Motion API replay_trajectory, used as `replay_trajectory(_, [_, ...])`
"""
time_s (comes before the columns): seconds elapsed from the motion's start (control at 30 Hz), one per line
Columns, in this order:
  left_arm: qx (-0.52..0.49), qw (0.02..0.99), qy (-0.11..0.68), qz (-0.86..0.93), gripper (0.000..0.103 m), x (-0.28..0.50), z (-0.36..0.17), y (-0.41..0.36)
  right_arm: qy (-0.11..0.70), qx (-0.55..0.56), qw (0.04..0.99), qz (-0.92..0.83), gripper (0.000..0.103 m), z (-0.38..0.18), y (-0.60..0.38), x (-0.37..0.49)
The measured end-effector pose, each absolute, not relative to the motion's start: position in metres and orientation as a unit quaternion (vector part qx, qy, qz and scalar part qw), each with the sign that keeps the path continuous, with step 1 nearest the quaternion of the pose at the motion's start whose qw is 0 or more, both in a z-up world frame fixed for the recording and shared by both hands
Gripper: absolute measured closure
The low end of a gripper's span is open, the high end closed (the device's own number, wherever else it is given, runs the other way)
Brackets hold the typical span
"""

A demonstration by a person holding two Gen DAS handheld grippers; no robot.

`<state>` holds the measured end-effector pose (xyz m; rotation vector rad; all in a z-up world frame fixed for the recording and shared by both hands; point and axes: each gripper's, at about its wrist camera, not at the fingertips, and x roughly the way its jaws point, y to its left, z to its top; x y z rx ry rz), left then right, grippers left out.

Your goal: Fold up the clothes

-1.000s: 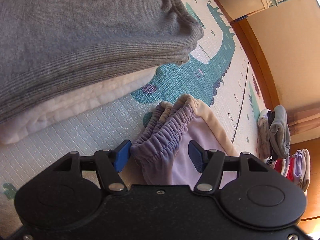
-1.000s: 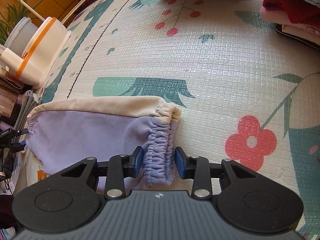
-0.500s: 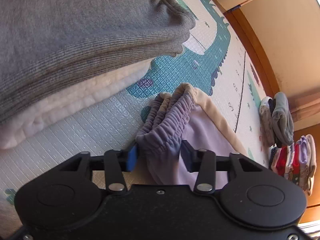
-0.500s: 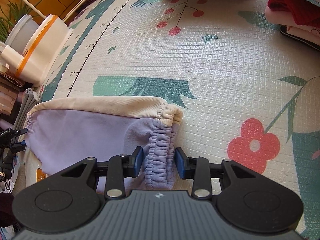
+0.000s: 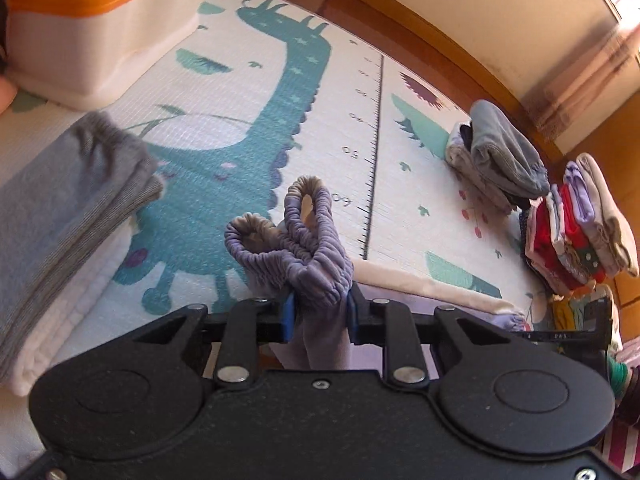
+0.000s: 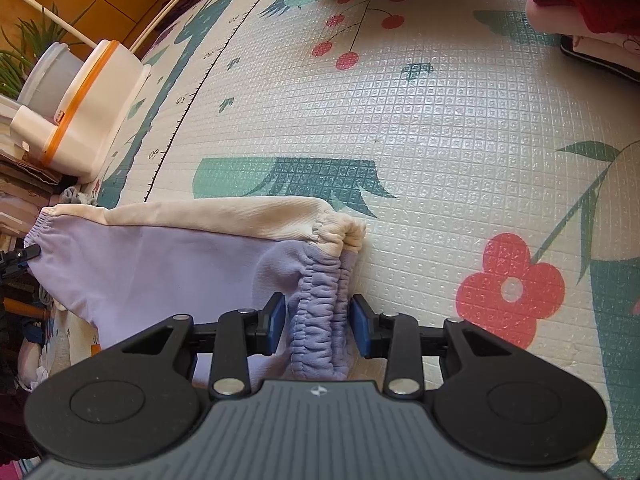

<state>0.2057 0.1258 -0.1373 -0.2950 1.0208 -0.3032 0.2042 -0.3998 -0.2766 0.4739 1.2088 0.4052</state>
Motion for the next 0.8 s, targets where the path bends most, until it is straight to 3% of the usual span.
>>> replay_trajectory(0.2, [-0.021, 0.849, 0.492, -0.192, 0.081, 0.219, -0.107, 0.031, 0.559, 0.254, 0.766, 0.191, 0.065, -0.281, -0.409, 0.205])
replay_trajectory(0.6, [-0.018, 0.850, 0.472, -0.235, 0.081, 0.200, -0.147, -0.109, 0.522, 0.367, 0.744, 0.198, 0.065, -0.298, -0.432, 0.199])
replay_trajectory(0.8, [0.070, 0.882, 0.406, -0.230, 0.082, 0.173, -0.163, -0.162, 0.514, 0.400, 0.733, 0.195, 0.065, -0.304, -0.440, 0.196])
